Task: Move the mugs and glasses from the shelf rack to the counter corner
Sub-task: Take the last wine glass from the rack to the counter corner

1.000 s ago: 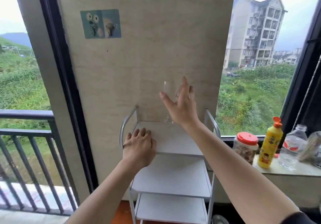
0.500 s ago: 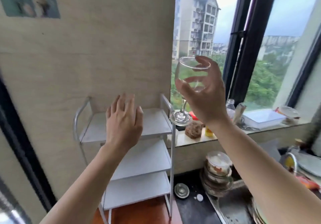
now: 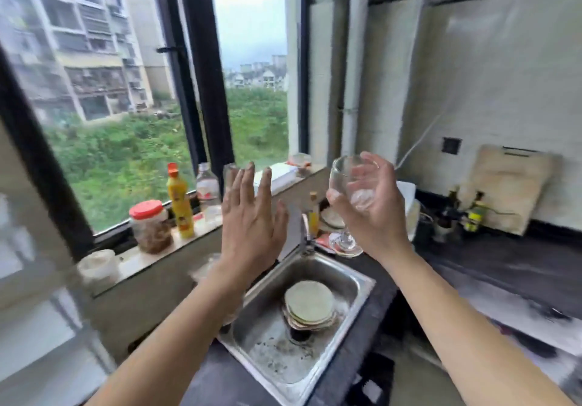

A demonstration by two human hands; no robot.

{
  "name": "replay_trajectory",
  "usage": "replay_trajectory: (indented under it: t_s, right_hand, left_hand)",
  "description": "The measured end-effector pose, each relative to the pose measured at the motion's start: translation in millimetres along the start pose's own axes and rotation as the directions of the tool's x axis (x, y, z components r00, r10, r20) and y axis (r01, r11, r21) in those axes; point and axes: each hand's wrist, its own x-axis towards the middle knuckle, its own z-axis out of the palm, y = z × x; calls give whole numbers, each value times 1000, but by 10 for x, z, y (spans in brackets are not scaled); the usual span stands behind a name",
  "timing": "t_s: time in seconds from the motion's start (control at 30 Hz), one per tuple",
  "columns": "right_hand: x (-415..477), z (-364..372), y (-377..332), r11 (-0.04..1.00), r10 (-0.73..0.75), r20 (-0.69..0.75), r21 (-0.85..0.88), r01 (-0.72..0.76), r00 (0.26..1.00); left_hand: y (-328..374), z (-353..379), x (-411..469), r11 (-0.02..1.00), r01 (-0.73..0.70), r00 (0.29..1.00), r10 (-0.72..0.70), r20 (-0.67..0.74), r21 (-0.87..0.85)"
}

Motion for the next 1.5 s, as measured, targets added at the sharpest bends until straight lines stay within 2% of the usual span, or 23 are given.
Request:
replay_trajectory:
  t_s: [0.07,0.33,0.43,0.77,0.93,1.23,1.4,1.5]
  right_hand:
    - [-11,-451,235,997,20,-16,-71,-21,1000]
    - [-8,-3393,1315,925,86,-228,-344,-163,970]
    - [64,-4128,1509,900,104,-300,-377,-218,948]
    - [354,-5707,2536,865,120,-461,-386,-320,879]
    - [694,-6502,3247,806,120,-528,-442,-393,841]
    - [1309,-8277,4043,646,48,-699,-524,-555,714]
    - [1241,-9341,4564,614,18,-787,-478,-628,617]
    - [1170,-9990,5053,624,14,-812,-449,-639,584]
  left_hand:
    - [425,269,76,998,-23,1000,24,4,-52]
    - [3323,1740,351,937,-208,970,234,65,-280]
    - [4089,2014,450,902,-260,950,303,75,-343]
    - [5705,3227,881,816,-347,897,433,93,-462]
    - [6593,4163,1359,749,-391,859,506,80,-535]
    - [8619,5432,2129,586,-490,719,691,81,-646]
    - [9713,6048,2154,513,-544,622,777,92,-664]
    - [10300,6507,2076,523,-556,603,789,120,-646]
